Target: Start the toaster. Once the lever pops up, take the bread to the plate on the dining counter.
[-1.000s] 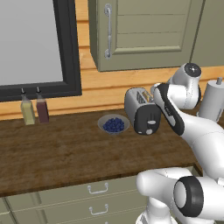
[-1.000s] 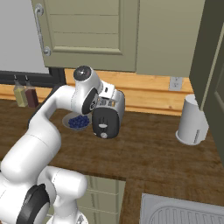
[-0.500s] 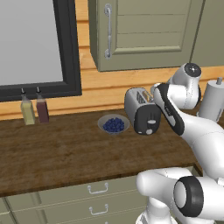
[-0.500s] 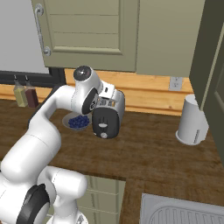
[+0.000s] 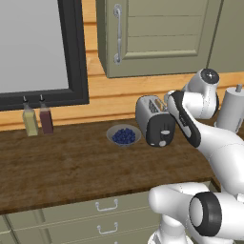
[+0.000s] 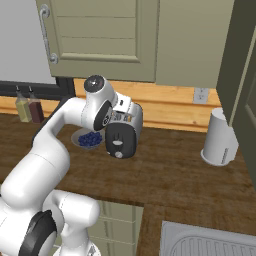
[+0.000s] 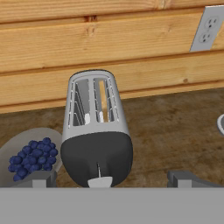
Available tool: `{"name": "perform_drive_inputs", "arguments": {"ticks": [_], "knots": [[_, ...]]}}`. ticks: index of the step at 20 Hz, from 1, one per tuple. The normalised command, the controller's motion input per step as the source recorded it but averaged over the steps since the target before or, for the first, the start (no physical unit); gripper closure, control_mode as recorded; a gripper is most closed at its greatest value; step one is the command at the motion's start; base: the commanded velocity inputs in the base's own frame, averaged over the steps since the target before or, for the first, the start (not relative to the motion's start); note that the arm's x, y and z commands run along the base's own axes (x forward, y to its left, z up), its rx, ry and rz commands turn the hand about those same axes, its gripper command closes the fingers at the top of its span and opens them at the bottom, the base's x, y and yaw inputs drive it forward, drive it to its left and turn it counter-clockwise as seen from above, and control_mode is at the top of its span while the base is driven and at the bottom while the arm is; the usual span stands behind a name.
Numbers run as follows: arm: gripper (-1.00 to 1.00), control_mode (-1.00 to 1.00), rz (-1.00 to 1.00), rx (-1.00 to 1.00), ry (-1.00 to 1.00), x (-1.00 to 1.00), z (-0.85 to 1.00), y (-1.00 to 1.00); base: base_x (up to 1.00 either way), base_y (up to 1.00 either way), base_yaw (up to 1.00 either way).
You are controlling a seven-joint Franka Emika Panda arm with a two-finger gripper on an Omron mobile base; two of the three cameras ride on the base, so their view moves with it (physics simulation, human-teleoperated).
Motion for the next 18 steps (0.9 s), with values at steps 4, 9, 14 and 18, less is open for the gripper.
{"name": "perform_drive_inputs", "arguments": {"ticks": [4,9,14,18], "knots": [[-1.0,-1.0,0.0,0.0,0.0,0.0,0.0,0.0,0.0,0.0,0.0],[-1.0,-1.0,0.0,0.0,0.0,0.0,0.0,0.0,0.0,0.0,0.0],[-1.0,-1.0,0.0,0.0,0.0,0.0,0.0,0.0,0.0,0.0,0.0],[-1.0,-1.0,0.0,0.0,0.0,0.0,0.0,0.0,0.0,0.0,0.0]]}}
